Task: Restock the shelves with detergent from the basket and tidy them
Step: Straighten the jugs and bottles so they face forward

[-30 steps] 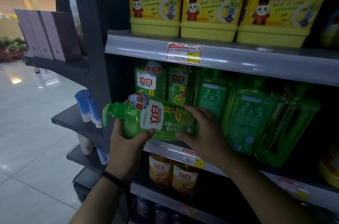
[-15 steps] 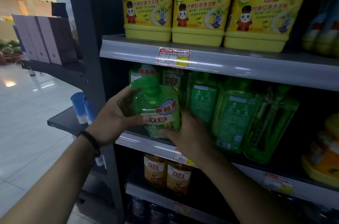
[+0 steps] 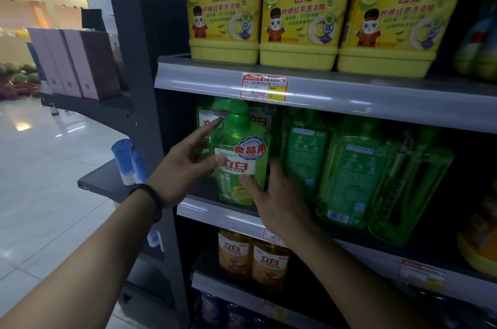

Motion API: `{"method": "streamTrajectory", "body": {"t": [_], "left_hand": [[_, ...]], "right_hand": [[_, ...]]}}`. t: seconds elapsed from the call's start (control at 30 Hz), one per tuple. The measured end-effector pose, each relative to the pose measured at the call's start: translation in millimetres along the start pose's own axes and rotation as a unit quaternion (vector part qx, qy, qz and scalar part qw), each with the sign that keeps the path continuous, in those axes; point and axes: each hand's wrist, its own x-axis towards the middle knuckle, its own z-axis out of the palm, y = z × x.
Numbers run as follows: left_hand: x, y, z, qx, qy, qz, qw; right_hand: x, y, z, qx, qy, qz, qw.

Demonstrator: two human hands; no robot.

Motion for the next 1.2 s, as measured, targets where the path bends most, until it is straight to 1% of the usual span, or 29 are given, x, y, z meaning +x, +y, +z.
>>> {"method": "streamTrajectory", "body": {"t": [0.27, 0.37, 0.43, 0.53, 0.67, 0.77, 0.83, 0.93, 1.0, 1.13, 1.2], "left_hand": [[-12.8, -7.0, 14.6, -0.019, 0.028, 0.014, 0.999], [-22.1, -5.8, 17.3, 0.005, 0.035, 0.032, 0.999], [-29.8, -8.1, 18.3, 0.001, 0.049, 0.044, 0.998], [-31.7, -10.3, 19.7, -0.035, 0.078, 0.058, 0.995], [-26.6, -15.2, 33.0, -0.120, 0.120, 0.044, 0.985], [-21.7, -18.7, 40.0, -0.171, 0.127, 0.018, 0.977], [-15.5, -18.6, 41.0, -0.186, 0.120, 0.009, 0.975], [-5.1, -15.1, 44.6, -0.171, 0.103, -0.001, 0.980], [2.6, -11.0, 47.3, -0.133, 0.091, -0.012, 0.987], [14.4, -5.7, 52.8, -0.015, 0.100, -0.012, 0.995], [13.4, -10.5, 51.8, 0.015, 0.113, -0.025, 0.993]], "right_hand": [[-4.0, -1.0, -7.1, 0.025, -0.026, -0.004, 0.999], [-6.3, -6.1, -13.2, -0.001, -0.041, -0.015, 0.999], [-4.5, -9.8, -17.4, -0.019, -0.056, -0.032, 0.998], [5.4, -14.4, -18.9, -0.011, -0.067, -0.048, 0.997], [18.1, -14.2, -18.8, 0.013, -0.056, -0.048, 0.997], [22.3, -13.8, -17.5, 0.006, -0.044, -0.032, 0.999], [26.2, -15.4, -16.1, 0.004, -0.029, -0.015, 0.999], [29.7, -13.8, -16.6, 0.020, -0.015, 0.021, 0.999], [26.9, -7.9, -15.0, 0.015, 0.002, 0.040, 0.999], [23.8, 5.4, -5.5, -0.071, 0.014, 0.050, 0.996], [24.3, 5.2, -6.8, -0.079, 0.030, 0.054, 0.995]]}}
